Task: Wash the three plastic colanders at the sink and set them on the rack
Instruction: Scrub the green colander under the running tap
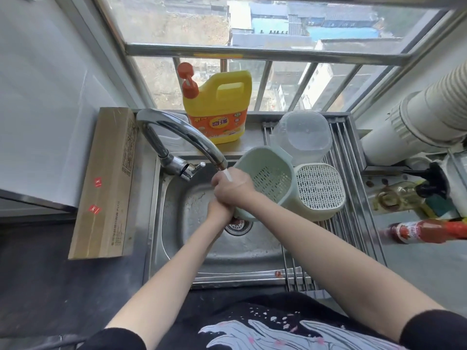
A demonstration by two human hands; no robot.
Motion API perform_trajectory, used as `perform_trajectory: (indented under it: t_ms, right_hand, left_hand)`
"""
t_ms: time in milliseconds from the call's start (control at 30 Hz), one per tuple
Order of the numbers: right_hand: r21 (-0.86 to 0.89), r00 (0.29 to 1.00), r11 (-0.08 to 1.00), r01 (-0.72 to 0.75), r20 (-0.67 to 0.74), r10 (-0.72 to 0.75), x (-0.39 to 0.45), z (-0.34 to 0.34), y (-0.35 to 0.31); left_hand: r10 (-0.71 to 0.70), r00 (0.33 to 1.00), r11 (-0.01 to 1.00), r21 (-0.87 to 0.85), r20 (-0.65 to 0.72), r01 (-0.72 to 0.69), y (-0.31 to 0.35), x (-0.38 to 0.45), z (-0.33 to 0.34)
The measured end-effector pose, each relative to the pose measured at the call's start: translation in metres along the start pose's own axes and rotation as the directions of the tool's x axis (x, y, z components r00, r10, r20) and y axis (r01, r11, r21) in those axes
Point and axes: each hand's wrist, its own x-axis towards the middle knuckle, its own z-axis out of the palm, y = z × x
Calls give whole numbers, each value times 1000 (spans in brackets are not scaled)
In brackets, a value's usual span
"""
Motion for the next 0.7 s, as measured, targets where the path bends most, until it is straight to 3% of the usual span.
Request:
perform_trajectory:
  t_ms: [100, 167, 267, 300, 333, 433, 467, 533, 600, 667, 700]
  right_hand:
    - [131, 993, 985, -114, 31, 111, 13, 0, 13]
    - [291, 967, 922, -254, 82, 241, 22, 3, 26]
    - [671, 871, 571, -473, 256, 420, 22, 7, 33]
    - [690, 859, 531, -492, 286, 424, 19, 9, 32]
    - [683, 864, 543, -489, 294, 408, 17, 12, 29]
    - [519, 916, 756, -399, 195, 350, 11, 20, 16]
    - [508, 921, 769, -388, 187, 341, 10, 19, 15]
    - [550, 900, 714, -433, 308, 309, 8, 17, 19]
    - [493, 822, 689, -531, 497, 279, 3, 14, 28]
    - [413, 797, 761, -501, 563, 220, -10, 11, 31]
    - [304, 813, 865, -399, 553, 181, -15, 11, 30]
  left_hand:
    - [14, 992, 1000, 16, -128, -12, -2, -1, -9]
    - [-23, 991, 1000, 11, -130, 25, 0, -4, -16]
    - [-76, 997, 994, 72, -30, 78, 2, -5, -21]
    - [-82, 997, 993, 85, -6, 82, 3, -4, -22]
    - [-83, 997, 993, 84, 10, 82, 4, -2, -22]
    - [-52, 999, 997, 61, 13, 51, 7, -2, -17]
    - [-34, 999, 999, 42, 5, 34, 9, -3, -15]
    - [24, 999, 999, 28, -34, -23, 14, -4, -15]
    - [112, 989, 987, 124, -91, -101, 19, -3, -19]
    - [171, 979, 953, 272, -113, -135, 19, -2, -22]
    - [170, 979, 944, 304, -109, -130, 16, -3, -21]
